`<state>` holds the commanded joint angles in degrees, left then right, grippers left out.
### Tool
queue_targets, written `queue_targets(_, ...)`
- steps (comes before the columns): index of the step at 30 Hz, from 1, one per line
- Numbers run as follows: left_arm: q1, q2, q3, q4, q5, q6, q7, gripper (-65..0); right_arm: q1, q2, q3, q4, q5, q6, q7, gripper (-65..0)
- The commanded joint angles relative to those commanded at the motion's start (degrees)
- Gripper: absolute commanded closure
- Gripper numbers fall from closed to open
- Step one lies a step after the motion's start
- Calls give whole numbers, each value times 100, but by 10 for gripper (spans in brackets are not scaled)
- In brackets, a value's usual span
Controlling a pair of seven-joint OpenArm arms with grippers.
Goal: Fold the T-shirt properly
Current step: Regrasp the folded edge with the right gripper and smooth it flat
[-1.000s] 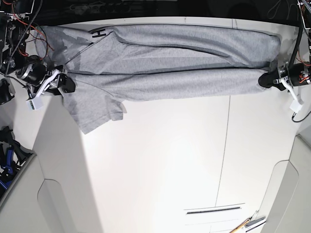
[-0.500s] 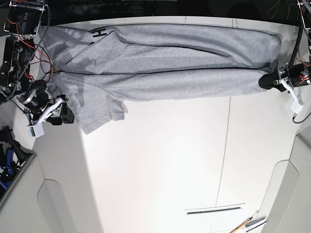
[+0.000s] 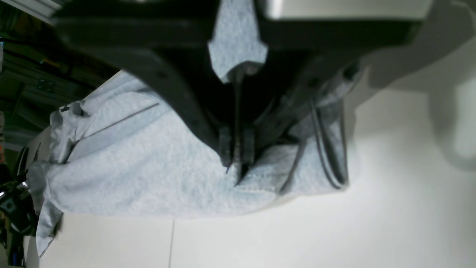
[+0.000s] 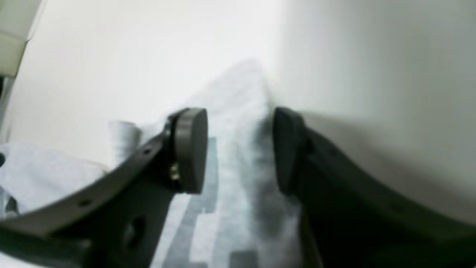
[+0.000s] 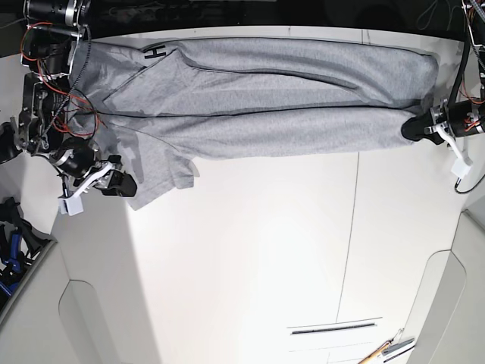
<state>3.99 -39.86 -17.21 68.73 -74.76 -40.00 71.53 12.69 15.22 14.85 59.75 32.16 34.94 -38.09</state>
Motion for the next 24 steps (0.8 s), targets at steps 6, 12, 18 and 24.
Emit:
queue_targets(6, 0, 0, 0, 0, 0, 0, -2, 0, 2, -15, -555, 271, 0, 0, -9, 0)
queue_targets(12, -2, 0, 0, 0, 2, 0, -4, 0, -4, -9, -516, 1399, 535, -4, -1032, 0)
queue_targets(18, -2, -2, 0, 0, 7, 0, 4, 0, -647, 20, -22, 3152, 1517, -15, -1978, 0)
queue_targets(24, -2, -2, 0, 0, 4, 0, 2, 0, -1910, 17, 415, 4266, 1958, -9, -2133, 0)
